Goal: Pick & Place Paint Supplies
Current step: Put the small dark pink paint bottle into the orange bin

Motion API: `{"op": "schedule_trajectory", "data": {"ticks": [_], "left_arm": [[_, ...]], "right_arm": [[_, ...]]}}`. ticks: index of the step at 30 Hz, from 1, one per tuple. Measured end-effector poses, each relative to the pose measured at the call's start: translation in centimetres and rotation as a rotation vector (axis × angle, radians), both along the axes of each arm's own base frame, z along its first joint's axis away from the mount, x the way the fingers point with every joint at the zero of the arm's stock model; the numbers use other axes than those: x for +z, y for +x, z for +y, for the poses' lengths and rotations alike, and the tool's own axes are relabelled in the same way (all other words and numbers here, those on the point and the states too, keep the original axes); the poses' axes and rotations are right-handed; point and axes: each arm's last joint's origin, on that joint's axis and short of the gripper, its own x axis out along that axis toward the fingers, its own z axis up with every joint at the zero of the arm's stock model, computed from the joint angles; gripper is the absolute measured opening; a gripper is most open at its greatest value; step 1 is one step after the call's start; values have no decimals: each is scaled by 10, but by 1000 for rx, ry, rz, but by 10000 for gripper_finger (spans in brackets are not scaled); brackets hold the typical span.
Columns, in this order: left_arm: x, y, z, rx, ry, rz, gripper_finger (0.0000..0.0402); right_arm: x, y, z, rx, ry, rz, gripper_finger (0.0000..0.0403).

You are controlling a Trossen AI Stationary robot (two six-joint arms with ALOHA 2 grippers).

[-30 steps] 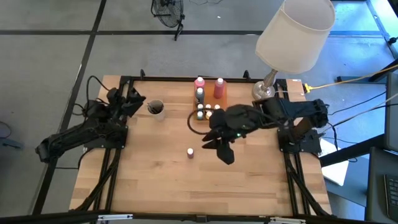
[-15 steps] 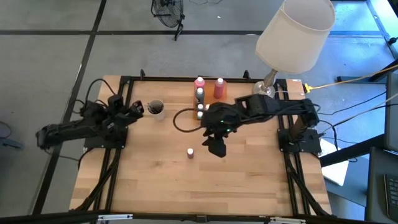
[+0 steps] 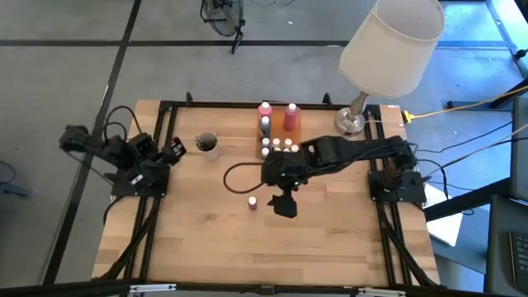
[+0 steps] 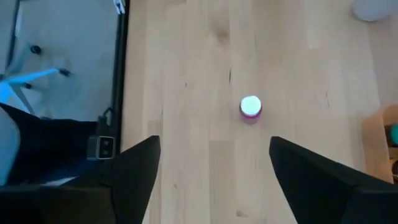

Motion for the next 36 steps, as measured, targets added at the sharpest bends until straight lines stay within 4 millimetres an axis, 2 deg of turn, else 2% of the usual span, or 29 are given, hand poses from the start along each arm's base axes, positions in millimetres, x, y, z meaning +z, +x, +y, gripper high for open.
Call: {"op": "schedule_trajectory", "data": {"ticks": [5,11,18,24,36], "left_arm": [[21,1,-9,101,104,6,143],[22,1,-9,221,44,101,143],[21,0,-11,290,22,150,143],[22,-6,-10,326,36,151,143],[25,-16,-7,319,53,113,143]], "right_arm": [[-27,18,4,2,-18,68,307],[-53,34,7,-1,-65,124,307],[-71,50,10,-1,-77,102,307],[-83,62,9,-82,-45,99,307],[-104,73,7,-212,-68,131,307]]}}
